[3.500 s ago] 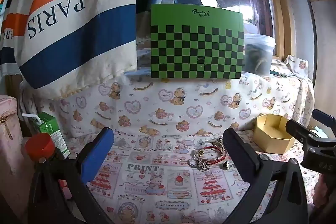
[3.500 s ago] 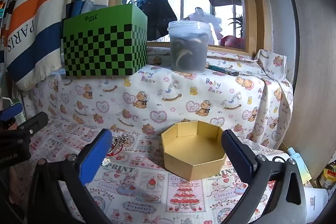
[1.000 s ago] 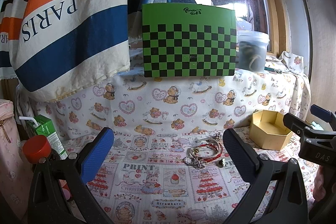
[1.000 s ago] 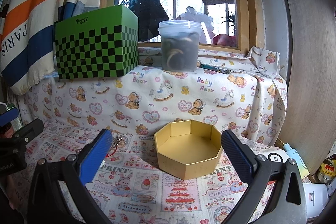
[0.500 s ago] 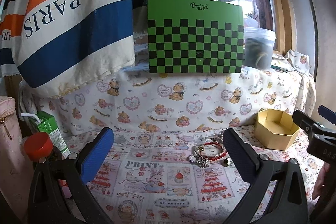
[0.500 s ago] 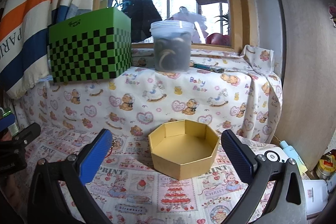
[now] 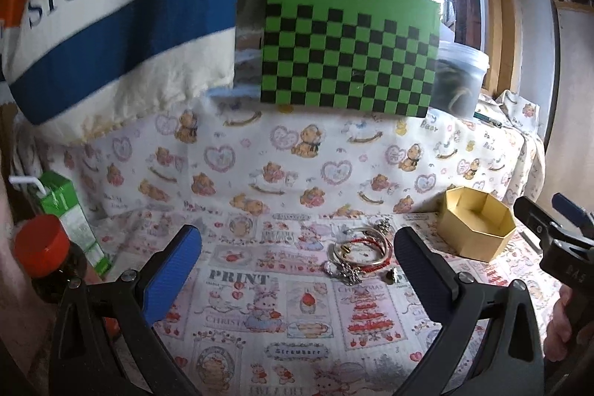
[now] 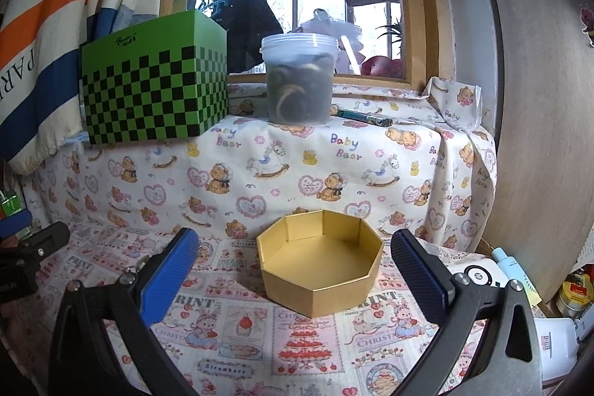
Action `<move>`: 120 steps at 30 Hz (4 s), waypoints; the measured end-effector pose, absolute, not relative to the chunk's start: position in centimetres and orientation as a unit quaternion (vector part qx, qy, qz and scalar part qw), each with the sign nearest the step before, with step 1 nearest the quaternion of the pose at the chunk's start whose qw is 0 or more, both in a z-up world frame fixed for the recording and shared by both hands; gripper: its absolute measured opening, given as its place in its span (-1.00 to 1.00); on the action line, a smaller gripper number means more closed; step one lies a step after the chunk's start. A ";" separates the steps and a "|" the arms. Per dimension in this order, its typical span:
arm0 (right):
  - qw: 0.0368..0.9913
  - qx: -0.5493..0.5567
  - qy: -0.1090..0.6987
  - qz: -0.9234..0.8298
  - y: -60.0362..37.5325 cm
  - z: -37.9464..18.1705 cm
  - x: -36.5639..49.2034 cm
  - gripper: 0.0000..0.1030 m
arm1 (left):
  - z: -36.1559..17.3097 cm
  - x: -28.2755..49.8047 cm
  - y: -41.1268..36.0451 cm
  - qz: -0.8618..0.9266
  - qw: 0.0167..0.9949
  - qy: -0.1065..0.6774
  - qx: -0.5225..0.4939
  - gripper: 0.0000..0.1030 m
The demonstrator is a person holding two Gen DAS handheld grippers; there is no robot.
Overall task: Organize jewelry
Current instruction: 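Lower the left tool onto the jewelry pile and grasp a small silver charm, then carry the charm over the yellow hexagonal box and open the left tool, then move the open left tool back over the jewelry pile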
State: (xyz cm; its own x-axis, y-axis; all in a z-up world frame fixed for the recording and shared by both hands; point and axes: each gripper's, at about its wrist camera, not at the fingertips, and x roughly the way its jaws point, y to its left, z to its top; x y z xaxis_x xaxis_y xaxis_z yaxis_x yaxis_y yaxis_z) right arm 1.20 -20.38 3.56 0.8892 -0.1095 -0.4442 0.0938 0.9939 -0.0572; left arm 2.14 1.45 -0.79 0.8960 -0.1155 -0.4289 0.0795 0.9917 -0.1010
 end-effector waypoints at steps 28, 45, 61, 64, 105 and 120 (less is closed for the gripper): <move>0.876 0.077 0.462 0.118 -14.7 0.4 9.5 -0.42 | 2.7 6.9 3.0 -0.059 0.941 0.307 -0.131 -0.25; 0.849 0.053 0.509 0.131 -13.1 -4.3 11.0 -0.88 | -1.3 8.7 1.3 -0.075 0.939 0.323 -0.093 -0.03; 0.884 0.084 0.445 0.113 -17.9 2.3 7.9 -0.88 | -5.7 10.7 -2.7 -0.136 0.882 0.446 -0.063 -0.77; 0.881 0.084 0.453 0.107 -18.1 1.9 8.3 -0.88 | -5.3 10.5 -2.3 -0.145 0.881 0.442 -0.083 -0.86; 0.871 0.219 0.438 0.039 -32.5 1.5 9.0 -0.85 | -0.4 12.7 -17.7 -0.261 0.870 0.417 -0.032 -0.79; 0.922 0.136 0.361 0.035 -28.2 5.5 6.0 0.15 | 4.1 5.4 -7.6 -0.150 0.942 0.301 -0.015 0.31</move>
State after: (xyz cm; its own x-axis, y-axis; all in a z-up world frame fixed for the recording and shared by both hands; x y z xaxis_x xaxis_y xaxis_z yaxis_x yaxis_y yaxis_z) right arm 6.01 -28.17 5.54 0.7375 0.1636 -0.6553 0.0327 0.9604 0.2766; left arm 5.36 -7.63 4.10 0.7735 -0.2907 -0.5632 0.2726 0.9548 -0.1183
